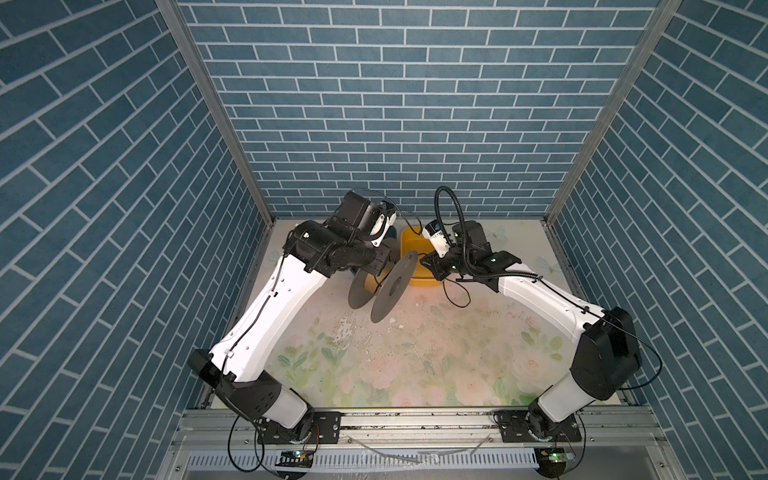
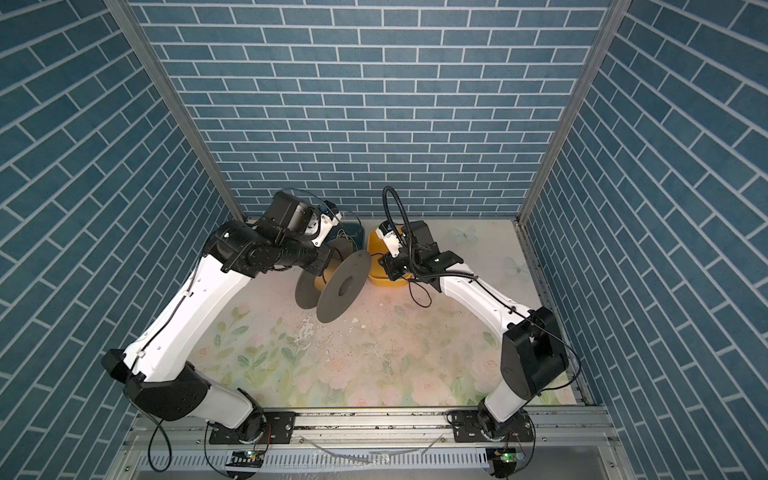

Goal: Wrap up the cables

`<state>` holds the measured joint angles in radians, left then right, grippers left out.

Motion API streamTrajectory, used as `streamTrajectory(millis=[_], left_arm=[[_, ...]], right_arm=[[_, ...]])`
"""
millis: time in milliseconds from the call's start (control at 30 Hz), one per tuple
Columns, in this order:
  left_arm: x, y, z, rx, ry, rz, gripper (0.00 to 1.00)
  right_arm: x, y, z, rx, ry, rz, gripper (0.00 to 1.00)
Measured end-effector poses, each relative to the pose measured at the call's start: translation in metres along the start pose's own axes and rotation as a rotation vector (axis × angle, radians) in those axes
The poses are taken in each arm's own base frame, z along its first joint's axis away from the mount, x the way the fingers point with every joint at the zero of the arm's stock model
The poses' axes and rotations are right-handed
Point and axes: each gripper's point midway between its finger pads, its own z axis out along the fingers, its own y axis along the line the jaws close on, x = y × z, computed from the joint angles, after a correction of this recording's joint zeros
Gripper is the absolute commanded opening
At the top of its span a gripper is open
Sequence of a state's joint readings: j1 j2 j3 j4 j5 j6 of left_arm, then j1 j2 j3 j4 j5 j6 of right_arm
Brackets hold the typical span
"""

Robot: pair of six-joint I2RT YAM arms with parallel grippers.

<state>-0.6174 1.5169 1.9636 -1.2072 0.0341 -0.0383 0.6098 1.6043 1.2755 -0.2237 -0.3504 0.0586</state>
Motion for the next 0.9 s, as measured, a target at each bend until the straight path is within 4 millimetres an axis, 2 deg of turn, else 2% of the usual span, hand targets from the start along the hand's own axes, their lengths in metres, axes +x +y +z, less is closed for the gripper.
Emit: streamTrajectory(millis=[67, 267, 367, 500, 700, 900], left_arm=[[-0.006, 0.0, -0.01, 0.029, -0.02, -0.012, 0.0], [-0.015, 0.003, -0.025, 0.086, -0.055, -0.05, 0.01], [-0.016, 0.002, -0.026, 0.111, -0.048, -0.072, 0.0], [-0.025, 0.002, -0.023, 0.15, -0.047, -0.105, 0.0], [-0.038, 0.0, -0.029, 0.181, -0.064, -0.124, 0.0], [-0.047, -0.003, -0.039, 0.203, -0.095, -0.124, 0.0]], right_arm=[[0.01, 0.002, 0.003, -0.047, 0.005, 0.033, 0.28], [0.033, 0.006, -0.003, -0.117, 0.008, 0.102, 0.59], [0.035, 0.009, -0.015, -0.115, -0.016, 0.099, 0.71], [0.03, 0.013, -0.035, -0.105, -0.06, 0.075, 0.79], [0.028, 0.0, -0.053, -0.071, -0.105, 0.079, 0.8], [0.045, -0.014, -0.053, -0.063, -0.098, 0.11, 0.73]])
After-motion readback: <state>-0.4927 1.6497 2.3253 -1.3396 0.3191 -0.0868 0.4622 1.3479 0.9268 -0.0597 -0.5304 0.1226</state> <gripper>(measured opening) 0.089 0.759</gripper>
